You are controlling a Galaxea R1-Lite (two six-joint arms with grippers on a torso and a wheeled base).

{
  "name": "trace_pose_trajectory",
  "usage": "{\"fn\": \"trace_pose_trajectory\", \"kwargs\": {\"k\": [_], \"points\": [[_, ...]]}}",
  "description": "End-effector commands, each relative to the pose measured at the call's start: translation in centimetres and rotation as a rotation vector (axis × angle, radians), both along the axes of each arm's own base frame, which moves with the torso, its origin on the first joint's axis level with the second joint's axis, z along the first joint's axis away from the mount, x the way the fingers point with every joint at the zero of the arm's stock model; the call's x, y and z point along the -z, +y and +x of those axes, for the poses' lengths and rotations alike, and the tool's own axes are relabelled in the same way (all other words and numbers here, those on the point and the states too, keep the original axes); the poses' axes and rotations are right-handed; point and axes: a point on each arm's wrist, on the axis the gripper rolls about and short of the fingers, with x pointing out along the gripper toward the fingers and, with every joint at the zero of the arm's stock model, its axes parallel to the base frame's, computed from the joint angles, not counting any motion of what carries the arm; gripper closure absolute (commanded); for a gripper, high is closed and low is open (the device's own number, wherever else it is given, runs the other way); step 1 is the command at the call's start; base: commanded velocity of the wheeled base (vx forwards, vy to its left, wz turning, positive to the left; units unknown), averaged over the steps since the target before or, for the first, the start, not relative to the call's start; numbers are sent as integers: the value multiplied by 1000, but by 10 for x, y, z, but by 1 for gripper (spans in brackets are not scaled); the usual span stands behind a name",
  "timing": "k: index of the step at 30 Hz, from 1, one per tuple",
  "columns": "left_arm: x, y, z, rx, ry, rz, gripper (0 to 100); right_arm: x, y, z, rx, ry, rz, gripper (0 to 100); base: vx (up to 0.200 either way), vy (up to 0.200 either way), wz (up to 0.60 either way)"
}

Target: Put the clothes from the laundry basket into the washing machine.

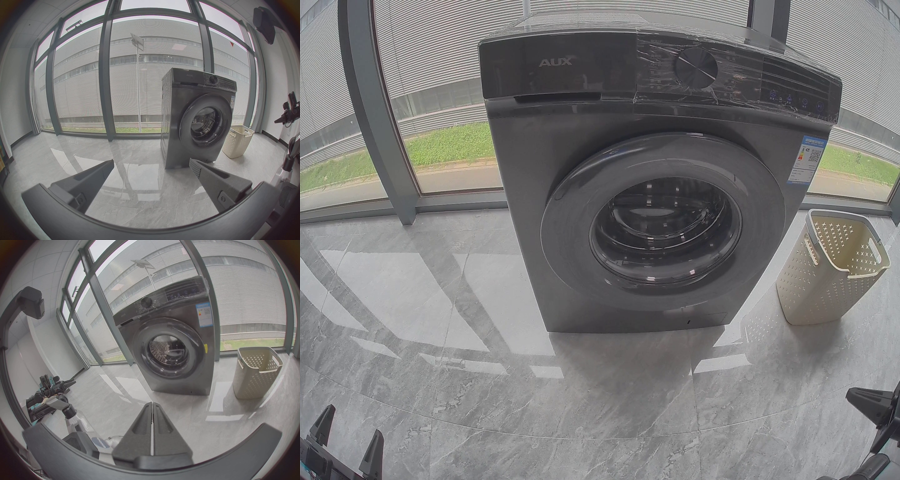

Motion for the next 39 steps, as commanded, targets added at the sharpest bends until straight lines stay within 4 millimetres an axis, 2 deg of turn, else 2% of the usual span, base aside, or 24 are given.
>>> {"fn": "trace_pose_trajectory", "kwargs": {"k": [1, 9, 15, 24, 33, 39], "points": [[3, 0, 0, -1, 0, -1, 0, -3, 1, 10, 0, 24, 4, 100, 200, 0, 0], [3, 0, 0, -2, -7, -2, 0, -18, 3, 33, 18, -7, 38, 100, 200, 0, 0], [3, 0, 0, -10, -9, -5, 0, -28, 4, 44, 23, -5, 57, 100, 0, 0, 0], [3, 0, 0, -10, -10, -4, 0, -23, 4, 54, 97, 53, 34, 100, 0, -200, 0], [3, 0, 0, -10, -10, -4, 0, -21, 9, 59, 46, 83, 22, 100, 0, 0, 0], [3, 0, 0, -10, -9, -4, 0, -20, 14, 63, -8, 107, 19, 100, 200, 0, 0]]}}
